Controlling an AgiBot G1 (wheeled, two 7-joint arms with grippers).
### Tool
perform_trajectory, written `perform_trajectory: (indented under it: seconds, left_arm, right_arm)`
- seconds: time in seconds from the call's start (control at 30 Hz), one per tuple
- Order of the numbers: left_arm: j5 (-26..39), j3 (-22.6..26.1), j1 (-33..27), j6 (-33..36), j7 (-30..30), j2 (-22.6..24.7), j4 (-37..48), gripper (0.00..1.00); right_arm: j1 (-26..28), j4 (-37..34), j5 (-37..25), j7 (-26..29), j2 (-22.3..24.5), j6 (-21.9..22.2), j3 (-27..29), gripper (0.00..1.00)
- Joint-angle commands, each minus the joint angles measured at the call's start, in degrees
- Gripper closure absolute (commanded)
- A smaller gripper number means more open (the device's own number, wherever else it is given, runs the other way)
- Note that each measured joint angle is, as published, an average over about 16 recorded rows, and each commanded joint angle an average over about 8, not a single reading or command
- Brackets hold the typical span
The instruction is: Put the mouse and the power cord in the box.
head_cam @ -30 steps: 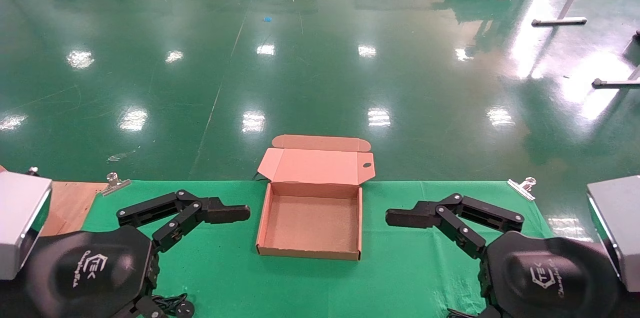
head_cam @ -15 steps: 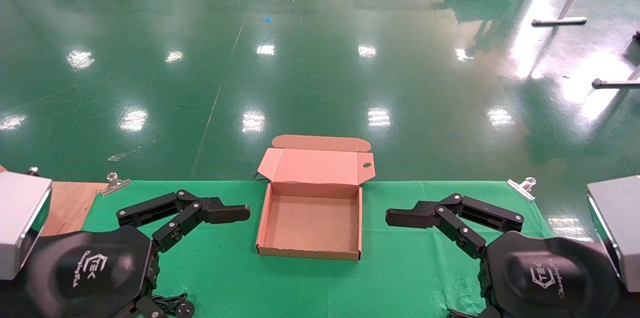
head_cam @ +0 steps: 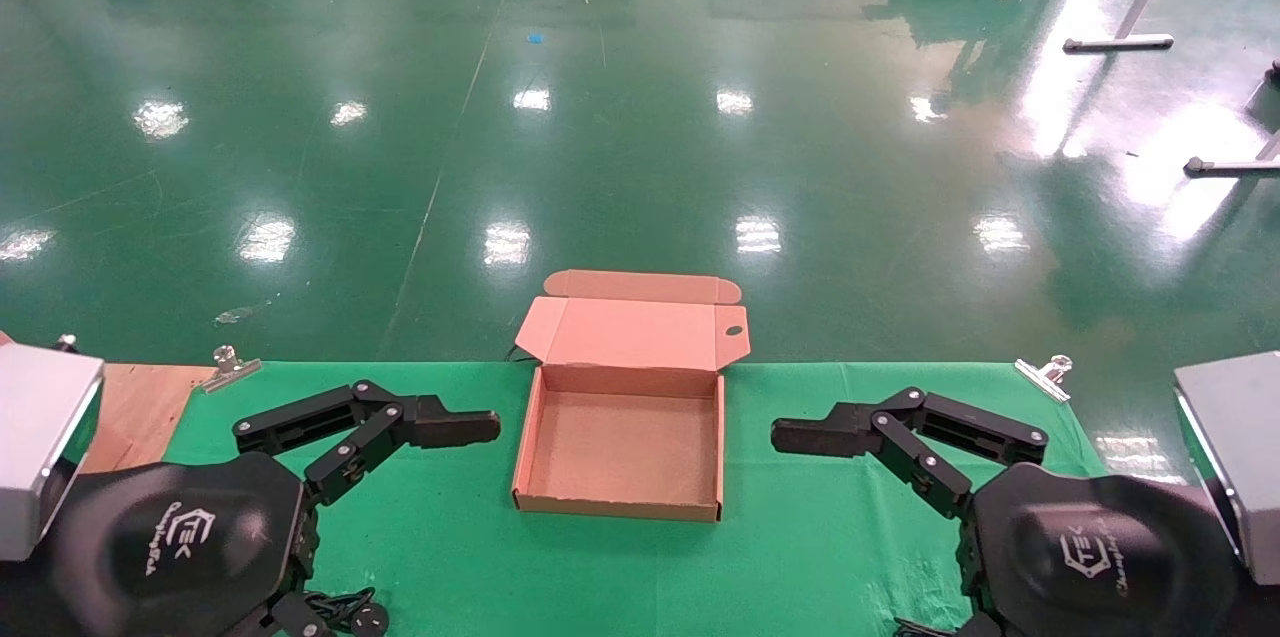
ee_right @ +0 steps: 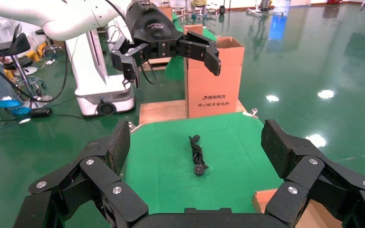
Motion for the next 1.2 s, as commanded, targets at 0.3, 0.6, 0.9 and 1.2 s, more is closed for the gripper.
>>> perform_trajectory:
  seconds: [0.3, 0.6, 0.9, 1.2]
  left_arm:
    - [0.3, 0.1, 0.0, 0.0, 0.0, -0.1, 0.0, 0.00]
    - [7.6, 4.4, -1.5, 3.3, 0.7, -0.1, 3.2, 0.00]
    - [21.0, 13.4, -7.4, 4.9, 7.9, 1.5, 11.7, 0.00]
    - [38.1, 22.3, -16.9, 2.8, 18.5, 7.4, 26.3, 0.00]
  right_arm:
    - [0.1, -0.1, -0.7, -0.1, 0.0, 0.1, -0.3, 0.00]
    - [2.0, -0.7, -11.5, -2.4, 0.4, 0.0, -4.0, 0.00]
    - [8.9, -5.1, -30.7, -8.9, -2.0, -1.1, -10.9, 0.00]
    - [16.4, -15.7, -52.3, -17.6, -7.1, -1.1, -20.0, 0.00]
